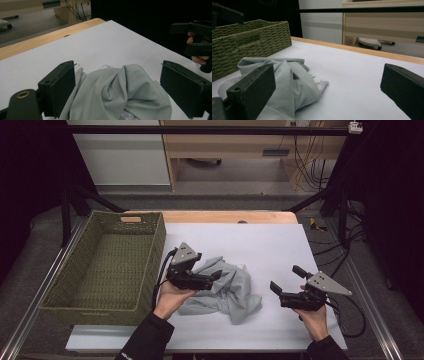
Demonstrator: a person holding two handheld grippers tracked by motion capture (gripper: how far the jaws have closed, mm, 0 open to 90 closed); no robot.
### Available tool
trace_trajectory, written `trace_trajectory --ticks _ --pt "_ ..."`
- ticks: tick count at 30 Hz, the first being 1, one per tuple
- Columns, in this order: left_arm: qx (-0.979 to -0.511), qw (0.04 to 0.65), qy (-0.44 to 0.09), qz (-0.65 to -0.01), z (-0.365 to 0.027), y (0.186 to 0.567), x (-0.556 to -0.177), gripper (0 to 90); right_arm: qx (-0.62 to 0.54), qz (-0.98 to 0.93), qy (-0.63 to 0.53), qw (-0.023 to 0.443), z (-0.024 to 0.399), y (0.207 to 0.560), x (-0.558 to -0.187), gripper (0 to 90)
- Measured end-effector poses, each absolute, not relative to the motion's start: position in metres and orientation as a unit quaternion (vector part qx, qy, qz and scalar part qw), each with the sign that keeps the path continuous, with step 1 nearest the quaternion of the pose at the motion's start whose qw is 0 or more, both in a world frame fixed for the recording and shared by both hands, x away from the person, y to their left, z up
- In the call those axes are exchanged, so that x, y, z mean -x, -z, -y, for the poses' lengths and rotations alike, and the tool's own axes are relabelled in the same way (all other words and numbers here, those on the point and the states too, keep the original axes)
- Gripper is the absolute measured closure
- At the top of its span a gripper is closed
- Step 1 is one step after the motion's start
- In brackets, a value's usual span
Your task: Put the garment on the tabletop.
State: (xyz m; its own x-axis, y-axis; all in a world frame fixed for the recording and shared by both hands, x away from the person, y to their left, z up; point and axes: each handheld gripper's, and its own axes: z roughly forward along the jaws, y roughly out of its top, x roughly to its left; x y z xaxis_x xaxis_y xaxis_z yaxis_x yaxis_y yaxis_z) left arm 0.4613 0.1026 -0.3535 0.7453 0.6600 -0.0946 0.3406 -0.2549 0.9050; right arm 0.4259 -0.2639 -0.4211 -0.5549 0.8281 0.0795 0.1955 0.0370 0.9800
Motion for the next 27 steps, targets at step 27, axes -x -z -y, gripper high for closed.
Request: trace_trajectory --ticks 27 --pt "-0.713 0.58 -0.201 -0.339 -0.159 0.406 -0.428 5.6 -0.383 -0.669 -0.577 0.27 0.268 0.429 -0.427 0.4"
